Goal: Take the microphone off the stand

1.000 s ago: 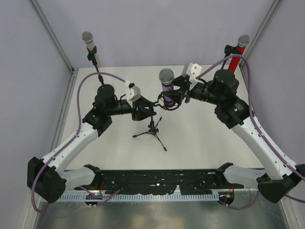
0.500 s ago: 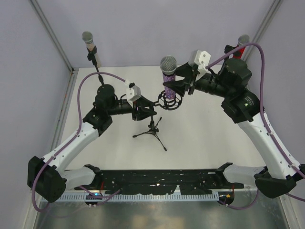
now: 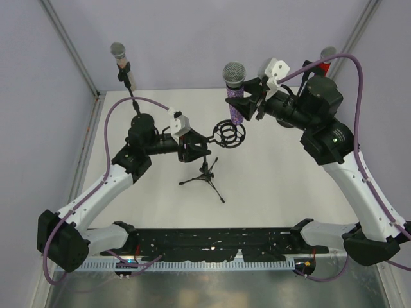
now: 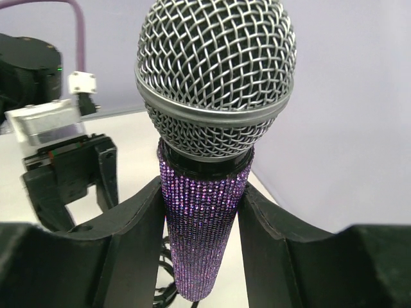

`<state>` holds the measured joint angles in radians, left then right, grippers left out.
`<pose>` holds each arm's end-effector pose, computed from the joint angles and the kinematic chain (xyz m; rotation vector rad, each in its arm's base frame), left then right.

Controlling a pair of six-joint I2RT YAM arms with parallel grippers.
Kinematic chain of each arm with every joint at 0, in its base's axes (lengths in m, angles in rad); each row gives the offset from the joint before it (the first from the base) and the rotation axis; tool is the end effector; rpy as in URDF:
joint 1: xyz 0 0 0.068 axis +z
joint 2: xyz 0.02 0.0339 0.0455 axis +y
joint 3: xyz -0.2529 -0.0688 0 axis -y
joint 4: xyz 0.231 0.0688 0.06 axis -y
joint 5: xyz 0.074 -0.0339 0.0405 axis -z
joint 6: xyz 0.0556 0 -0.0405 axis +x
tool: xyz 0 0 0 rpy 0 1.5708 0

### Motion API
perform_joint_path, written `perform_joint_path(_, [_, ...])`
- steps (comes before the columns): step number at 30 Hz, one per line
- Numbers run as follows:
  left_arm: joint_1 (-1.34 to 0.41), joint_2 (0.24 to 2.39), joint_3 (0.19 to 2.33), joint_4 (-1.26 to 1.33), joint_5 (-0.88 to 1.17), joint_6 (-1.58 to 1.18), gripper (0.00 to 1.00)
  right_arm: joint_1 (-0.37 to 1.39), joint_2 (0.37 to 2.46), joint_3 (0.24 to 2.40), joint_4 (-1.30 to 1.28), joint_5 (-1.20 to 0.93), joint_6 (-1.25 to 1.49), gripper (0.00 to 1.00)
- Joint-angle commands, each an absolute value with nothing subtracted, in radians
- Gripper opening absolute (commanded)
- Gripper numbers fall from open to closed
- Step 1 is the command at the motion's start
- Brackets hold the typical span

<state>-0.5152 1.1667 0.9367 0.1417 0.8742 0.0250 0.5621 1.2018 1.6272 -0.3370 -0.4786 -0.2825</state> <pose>0.2126 -0.1694 0.3421 1.0890 1.3626 -1.0832 0.1871 0.1481 0.5103 -0.9588 1.1789 0.5783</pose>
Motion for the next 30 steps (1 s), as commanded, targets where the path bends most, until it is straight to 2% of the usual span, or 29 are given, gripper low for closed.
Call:
perform_joint_path(1, [-0.505, 1.177, 0.907, 0.041, 0.853, 0.037, 0.5, 0.566, 1.157, 1.605, -0.224, -0.287, -0.307, 0.13])
perform_joint_path(6, [-0.505, 1.167, 0.905, 0.04, 0.856, 0.037, 0.81, 0.56, 1.138, 1.537, -0.158, -0.171, -0.331, 0.11])
perform_joint_path(11, [-0.505, 1.16, 0.9, 0.041, 0.856, 0.038, 0.99, 0.552, 1.137, 1.477, -0.117, -0.098, -0.37, 0.11])
perform_joint_path(20, [-0.505, 1.173, 0.879, 0.074, 0.873, 0.046, 1.0, 0.474, 1.228, 1.442, -0.12, -0.051, -0.399, 0.09])
perform_joint_path(30, [-0.523, 1.311, 0.994, 0.038, 0.845, 0.029, 0.99, 0.379, 1.397, 1.382, -0.146, -0.11, -0.408, 0.09])
